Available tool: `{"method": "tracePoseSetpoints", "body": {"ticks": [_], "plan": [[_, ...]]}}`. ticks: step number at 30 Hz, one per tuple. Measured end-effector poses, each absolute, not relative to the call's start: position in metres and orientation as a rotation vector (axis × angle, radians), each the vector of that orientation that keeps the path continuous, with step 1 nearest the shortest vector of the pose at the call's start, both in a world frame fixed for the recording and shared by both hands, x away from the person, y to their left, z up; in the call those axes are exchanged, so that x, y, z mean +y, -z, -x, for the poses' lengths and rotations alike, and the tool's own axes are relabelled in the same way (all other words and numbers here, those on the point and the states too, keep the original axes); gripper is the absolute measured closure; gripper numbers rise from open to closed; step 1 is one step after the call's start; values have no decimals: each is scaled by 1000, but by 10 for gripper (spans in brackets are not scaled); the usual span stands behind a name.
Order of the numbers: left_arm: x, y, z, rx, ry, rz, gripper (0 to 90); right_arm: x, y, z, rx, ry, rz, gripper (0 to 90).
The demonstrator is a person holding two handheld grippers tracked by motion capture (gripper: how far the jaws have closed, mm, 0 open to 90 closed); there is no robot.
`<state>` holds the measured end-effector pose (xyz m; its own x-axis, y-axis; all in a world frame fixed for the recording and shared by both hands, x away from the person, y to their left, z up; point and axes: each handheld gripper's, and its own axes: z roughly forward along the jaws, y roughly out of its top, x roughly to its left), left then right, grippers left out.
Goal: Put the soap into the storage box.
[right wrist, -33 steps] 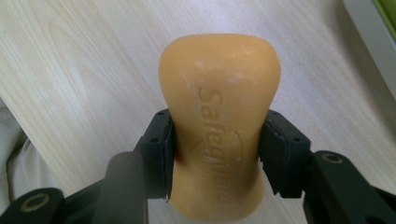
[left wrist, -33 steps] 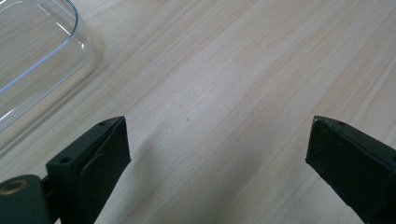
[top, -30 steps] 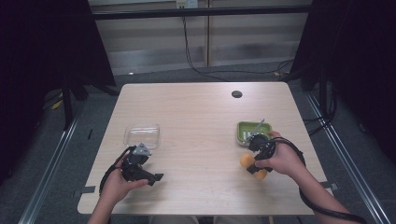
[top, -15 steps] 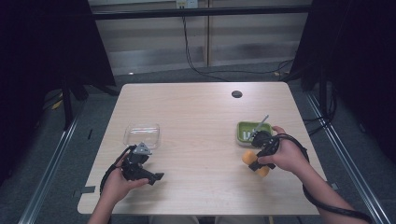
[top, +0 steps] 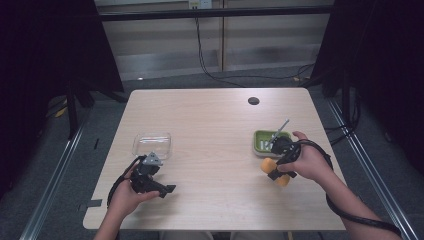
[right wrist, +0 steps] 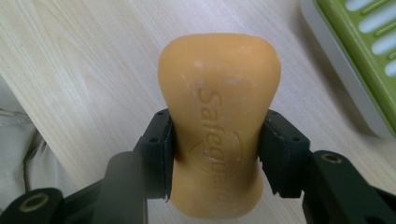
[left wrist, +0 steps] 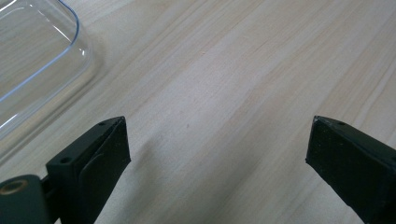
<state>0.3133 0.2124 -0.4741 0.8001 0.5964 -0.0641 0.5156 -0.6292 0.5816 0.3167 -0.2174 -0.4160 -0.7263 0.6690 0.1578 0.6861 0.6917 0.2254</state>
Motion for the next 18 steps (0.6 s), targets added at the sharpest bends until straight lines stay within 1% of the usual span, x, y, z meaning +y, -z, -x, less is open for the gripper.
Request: {"method": "tracePoseSetpoints", "body": {"ticks": [18], "plan": [[213, 474, -314, 824, -173, -2376, 57, -222, 408, -329, -2838, 420, 1177, 505]]}}
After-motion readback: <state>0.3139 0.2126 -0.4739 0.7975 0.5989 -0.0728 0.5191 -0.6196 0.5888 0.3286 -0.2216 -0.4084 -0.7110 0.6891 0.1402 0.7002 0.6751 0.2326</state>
